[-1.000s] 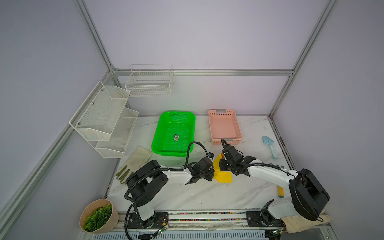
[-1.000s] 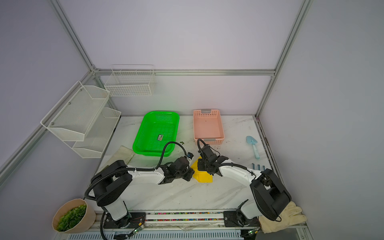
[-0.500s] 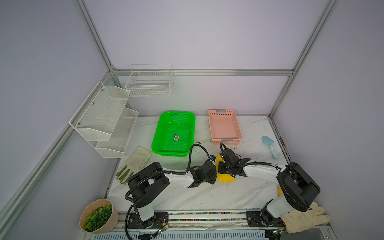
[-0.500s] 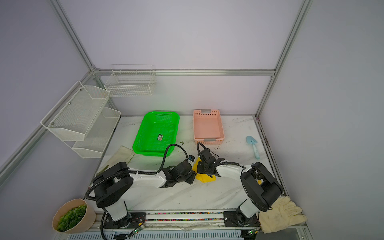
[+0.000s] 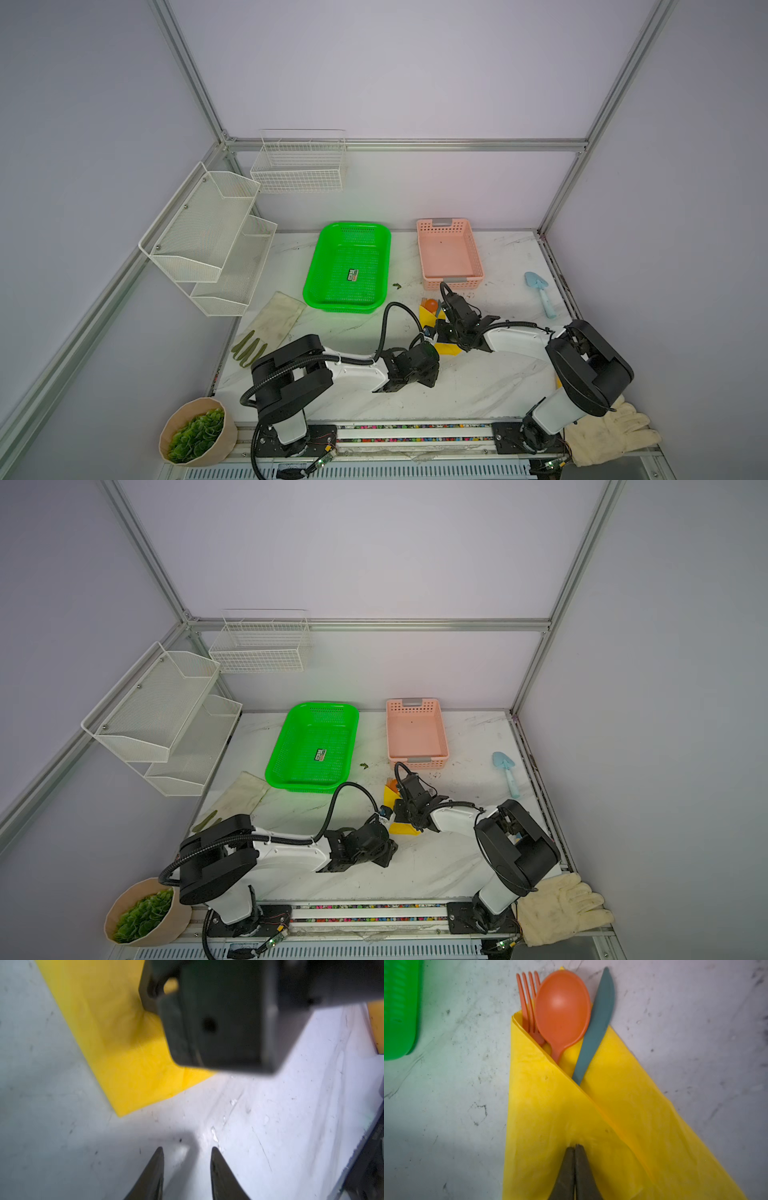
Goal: Place the utensils on the paper napkin and roll it up
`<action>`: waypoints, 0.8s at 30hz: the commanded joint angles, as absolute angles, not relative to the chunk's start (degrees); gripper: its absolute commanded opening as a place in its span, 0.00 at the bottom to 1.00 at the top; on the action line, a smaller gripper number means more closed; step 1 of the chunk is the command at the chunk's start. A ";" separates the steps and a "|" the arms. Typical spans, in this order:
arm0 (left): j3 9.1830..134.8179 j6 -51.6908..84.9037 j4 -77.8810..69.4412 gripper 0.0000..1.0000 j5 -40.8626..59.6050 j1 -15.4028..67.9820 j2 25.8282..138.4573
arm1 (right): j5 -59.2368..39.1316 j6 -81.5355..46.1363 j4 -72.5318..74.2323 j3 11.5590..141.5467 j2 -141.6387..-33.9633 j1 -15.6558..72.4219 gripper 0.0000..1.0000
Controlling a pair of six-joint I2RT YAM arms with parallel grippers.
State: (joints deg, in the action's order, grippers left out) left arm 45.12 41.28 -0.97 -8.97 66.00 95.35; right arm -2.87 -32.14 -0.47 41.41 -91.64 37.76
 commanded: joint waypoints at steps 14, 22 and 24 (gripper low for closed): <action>29.40 40.91 1.21 0.33 -13.52 56.34 62.23 | -9.23 -35.04 5.46 31.31 -92.30 48.22 0.07; 27.81 39.72 -1.25 0.31 -7.00 52.05 62.47 | -10.10 -34.80 3.12 28.50 -89.94 50.22 0.07; 29.80 37.94 -1.42 0.31 -4.25 52.05 66.09 | -10.16 -34.89 1.83 28.22 -88.68 50.36 0.07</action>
State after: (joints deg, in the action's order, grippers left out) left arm 28.14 40.47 0.05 -8.45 52.16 62.72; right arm -9.67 -34.22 13.23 31.38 -88.23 49.69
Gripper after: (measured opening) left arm 0.313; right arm 0.068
